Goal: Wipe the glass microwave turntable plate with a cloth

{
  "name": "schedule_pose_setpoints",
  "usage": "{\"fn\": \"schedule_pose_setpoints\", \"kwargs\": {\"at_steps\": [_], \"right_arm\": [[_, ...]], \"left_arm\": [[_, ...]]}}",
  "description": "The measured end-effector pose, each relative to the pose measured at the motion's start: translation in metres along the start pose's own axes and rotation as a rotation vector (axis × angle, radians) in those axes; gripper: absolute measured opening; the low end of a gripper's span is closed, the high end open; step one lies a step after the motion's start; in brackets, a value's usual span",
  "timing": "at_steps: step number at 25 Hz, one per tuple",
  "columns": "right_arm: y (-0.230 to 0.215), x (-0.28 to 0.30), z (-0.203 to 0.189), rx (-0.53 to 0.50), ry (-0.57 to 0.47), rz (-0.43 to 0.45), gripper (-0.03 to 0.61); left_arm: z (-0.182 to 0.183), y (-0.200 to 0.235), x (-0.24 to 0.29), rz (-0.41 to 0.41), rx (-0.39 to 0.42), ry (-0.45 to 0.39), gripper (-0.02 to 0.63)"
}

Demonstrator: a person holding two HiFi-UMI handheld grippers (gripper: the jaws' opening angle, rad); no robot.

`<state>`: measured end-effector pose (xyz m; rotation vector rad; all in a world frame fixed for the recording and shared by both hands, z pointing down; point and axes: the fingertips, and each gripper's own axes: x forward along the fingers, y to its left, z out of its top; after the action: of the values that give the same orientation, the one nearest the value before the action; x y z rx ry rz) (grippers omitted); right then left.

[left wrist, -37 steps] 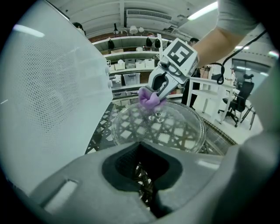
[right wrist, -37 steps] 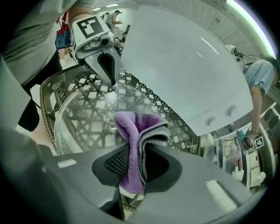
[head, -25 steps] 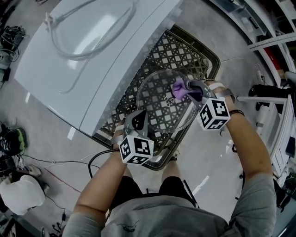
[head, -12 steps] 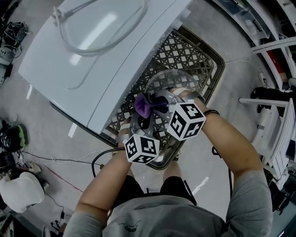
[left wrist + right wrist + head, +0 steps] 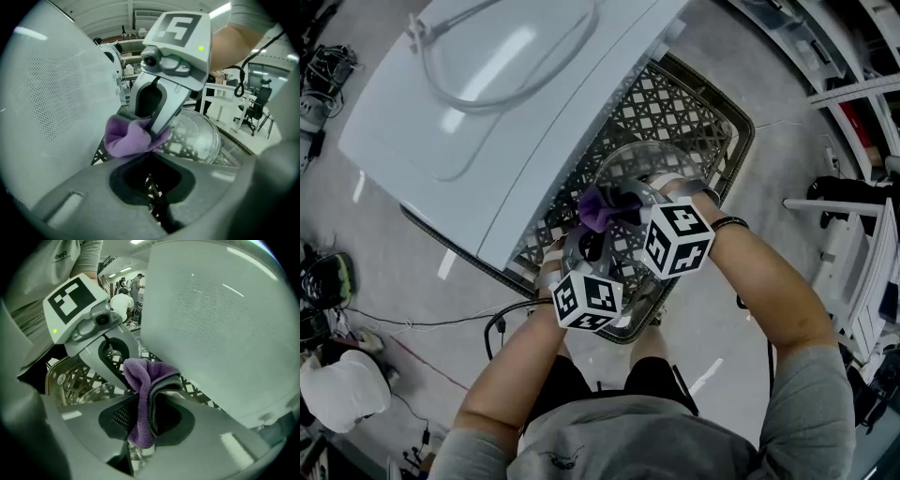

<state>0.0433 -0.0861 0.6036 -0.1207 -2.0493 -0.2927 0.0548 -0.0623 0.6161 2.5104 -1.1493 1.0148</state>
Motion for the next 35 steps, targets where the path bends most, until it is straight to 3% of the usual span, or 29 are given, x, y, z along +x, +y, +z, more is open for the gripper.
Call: {"fn": "schedule_pose_setpoints", "kwargs": {"at_steps": [11,16,23,30,35], "right_arm": [[0.009,-0.071,-0.131,0.072,0.247,-0.056,0.092],[0.013,-0.087,-0.157,0.095,0.3,-0.073,0.092],[0.009,-0.087,-0.146,0.08,0.281,-0.092,0.094],[0.034,-0.042,-0.038,0.019,0.044,-0.033,0.094],[0.038,-0.014,-0.008,-0.035,0.024,-0.002,0.094]], "left_arm": [[-0.001,0.0,0.0,-0.002,-0.004,0.002,0.002],[-0.001,0.0,-0.001,-0.004,-0.004,0.002,0.002],[0.001,0.0,0.0,-0.009,-0.01,0.001,0.002],[0.001,0.0,0.0,-0.015,-0.014,0.0,0.002],[0.001,0.0,0.001,-0.014,-0.011,0.001,0.002]]}}
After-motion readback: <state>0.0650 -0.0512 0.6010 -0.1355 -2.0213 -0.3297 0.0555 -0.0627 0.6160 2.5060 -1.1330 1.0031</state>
